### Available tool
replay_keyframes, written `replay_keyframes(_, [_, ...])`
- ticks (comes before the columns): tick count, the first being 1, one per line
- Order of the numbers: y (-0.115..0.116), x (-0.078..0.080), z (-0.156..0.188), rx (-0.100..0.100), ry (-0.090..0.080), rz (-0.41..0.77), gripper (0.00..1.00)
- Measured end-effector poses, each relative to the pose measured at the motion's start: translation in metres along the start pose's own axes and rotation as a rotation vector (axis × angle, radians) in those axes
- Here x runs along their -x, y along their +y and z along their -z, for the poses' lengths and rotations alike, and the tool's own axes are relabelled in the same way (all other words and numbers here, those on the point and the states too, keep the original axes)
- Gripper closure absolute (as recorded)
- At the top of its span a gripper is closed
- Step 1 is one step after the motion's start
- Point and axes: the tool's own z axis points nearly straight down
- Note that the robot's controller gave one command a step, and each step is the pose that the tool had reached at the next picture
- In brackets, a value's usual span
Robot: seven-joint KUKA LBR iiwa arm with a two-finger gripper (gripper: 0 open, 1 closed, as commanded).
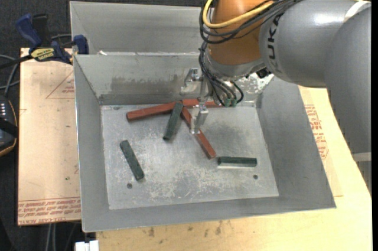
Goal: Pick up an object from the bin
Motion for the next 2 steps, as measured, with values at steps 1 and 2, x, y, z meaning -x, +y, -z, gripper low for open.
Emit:
replay_keyframes(1, [-0.0131, -0.0028, -0.0538, 0.001, 0.005, 0.180, 1.00])
replay_keyframes(2, [-0.0134, -0.0031, -0.0542, 0.001, 0.006, 0.179, 0.00])
